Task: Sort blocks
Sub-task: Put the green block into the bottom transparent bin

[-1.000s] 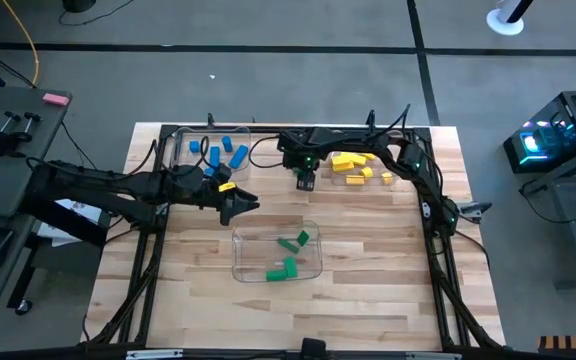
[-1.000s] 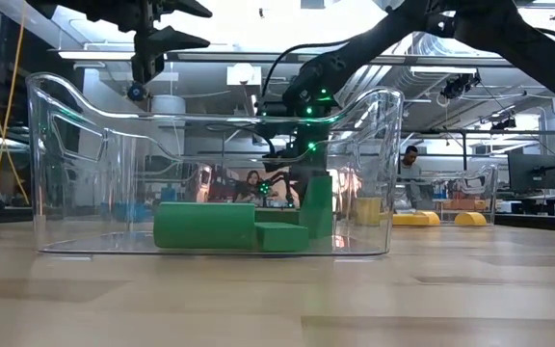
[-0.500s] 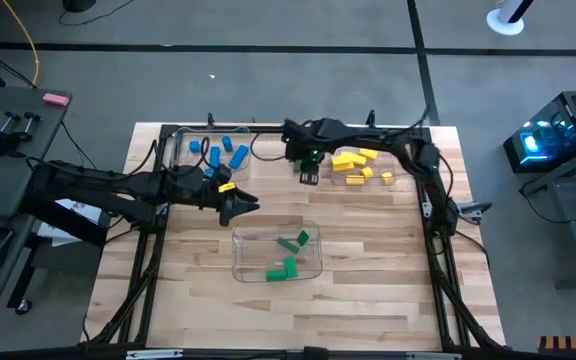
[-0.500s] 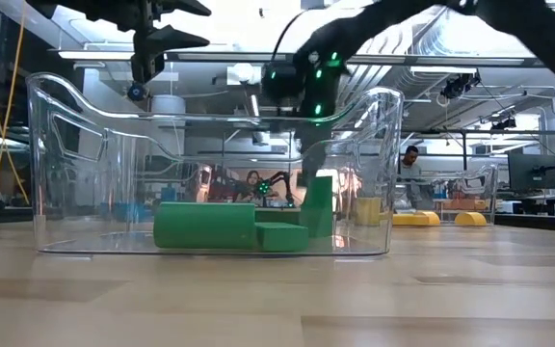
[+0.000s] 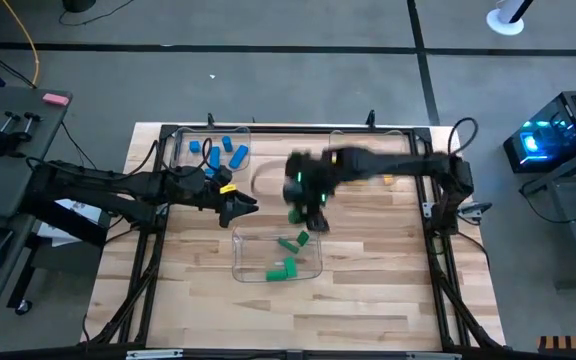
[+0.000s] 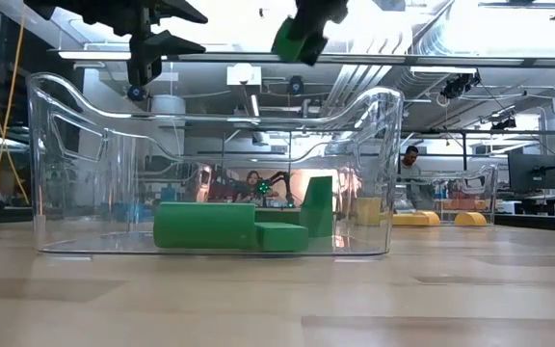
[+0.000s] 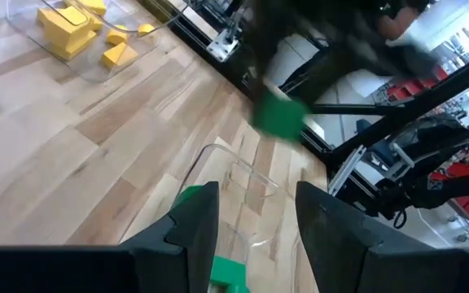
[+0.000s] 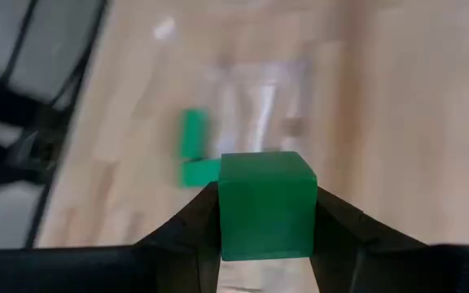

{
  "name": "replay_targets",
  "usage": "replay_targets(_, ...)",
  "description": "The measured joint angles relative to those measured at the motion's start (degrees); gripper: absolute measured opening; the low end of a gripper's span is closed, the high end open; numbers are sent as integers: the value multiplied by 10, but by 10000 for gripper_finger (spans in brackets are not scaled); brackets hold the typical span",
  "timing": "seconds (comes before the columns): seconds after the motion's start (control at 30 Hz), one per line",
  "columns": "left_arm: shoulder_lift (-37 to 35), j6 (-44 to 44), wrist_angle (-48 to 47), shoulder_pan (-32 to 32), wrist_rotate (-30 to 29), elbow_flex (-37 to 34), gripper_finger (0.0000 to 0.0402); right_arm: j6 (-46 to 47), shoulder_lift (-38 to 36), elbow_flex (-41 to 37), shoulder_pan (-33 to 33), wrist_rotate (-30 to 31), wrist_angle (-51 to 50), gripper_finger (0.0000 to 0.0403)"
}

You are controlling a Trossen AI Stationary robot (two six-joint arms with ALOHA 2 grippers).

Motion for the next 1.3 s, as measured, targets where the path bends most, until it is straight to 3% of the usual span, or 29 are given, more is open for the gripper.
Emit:
replay_targets(0.2, 0, 0, 0, 0, 0, 0, 149, -26, 15, 0, 115, 11, -16, 131)
replay_targets(0.33, 0, 0, 0, 0, 0, 0, 149, -26, 24, -1, 153, 115, -17, 139)
replay_targets(0.43, 0, 0, 0, 0, 0, 0, 149, 3, 25, -1, 165, 171, -16, 198)
replay_targets(0.57, 0, 0, 0, 0, 0, 0, 149, 24, 25, -1, 164, 149, -22, 277)
replay_targets(0.67, 0, -1, 0, 0, 0, 0, 149, 30, 25, 20, 159, 173, -42, 303)
replay_targets(0.77, 0, -1, 1, 0, 0, 0, 149, 56, 24, 47, 123, 257, -46, 307)
replay_targets(0.83, 0, -1, 2, 0, 0, 0, 149, 91, 24, 60, 72, 282, -38, 307)
replay_targets(1.1, 0, -1, 1, 0, 0, 0, 149, 436, 92, 24, -148, 267, 7, 293)
replay_targets(1.3, 0, -5, 5, 0, -15, 0, 149, 499, 182, 26, -168, 239, 88, 276)
